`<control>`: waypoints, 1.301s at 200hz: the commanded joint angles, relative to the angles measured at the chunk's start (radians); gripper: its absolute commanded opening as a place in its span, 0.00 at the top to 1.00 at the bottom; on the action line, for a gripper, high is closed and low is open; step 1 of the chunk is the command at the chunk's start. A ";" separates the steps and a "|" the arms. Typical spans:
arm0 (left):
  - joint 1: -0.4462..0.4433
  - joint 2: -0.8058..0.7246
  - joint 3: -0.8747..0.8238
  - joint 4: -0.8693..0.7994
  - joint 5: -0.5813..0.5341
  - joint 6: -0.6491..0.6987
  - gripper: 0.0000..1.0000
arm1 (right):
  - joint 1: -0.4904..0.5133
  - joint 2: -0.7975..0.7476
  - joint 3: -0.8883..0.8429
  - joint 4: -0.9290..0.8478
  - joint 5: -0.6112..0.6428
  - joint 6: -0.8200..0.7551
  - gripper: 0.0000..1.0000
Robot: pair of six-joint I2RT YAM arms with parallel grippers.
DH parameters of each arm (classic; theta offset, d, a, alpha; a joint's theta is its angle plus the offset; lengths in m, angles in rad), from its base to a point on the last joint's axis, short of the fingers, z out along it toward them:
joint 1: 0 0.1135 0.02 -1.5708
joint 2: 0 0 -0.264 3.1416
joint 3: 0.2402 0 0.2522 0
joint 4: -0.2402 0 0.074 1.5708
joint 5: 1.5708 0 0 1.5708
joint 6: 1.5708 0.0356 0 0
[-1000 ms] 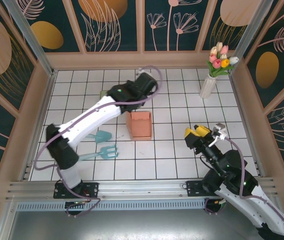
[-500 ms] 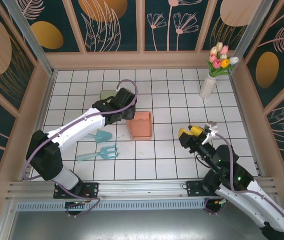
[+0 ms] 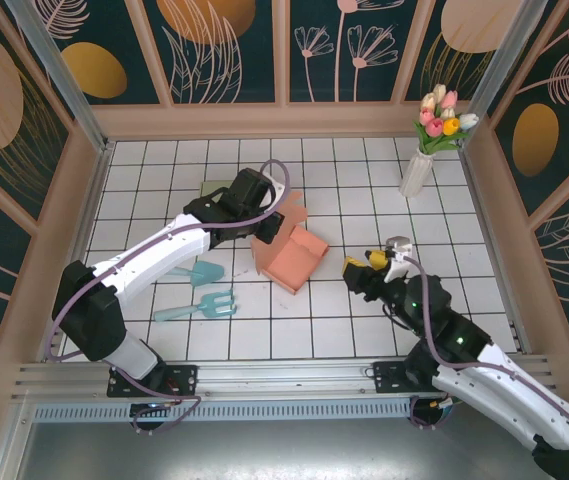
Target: Fold the paper box
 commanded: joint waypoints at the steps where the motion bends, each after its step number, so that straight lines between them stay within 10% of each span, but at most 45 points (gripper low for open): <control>1: 0.002 -0.006 0.060 -0.058 0.161 0.276 0.91 | -0.009 0.112 0.055 0.040 -0.036 -0.017 0.37; 116: 0.002 0.107 0.071 -0.012 0.399 0.566 0.89 | -0.334 0.380 -0.027 0.200 -0.517 0.072 0.46; 260: 0.002 0.138 0.010 0.008 0.455 0.598 0.88 | -0.451 0.480 -0.286 0.494 -0.727 0.233 0.70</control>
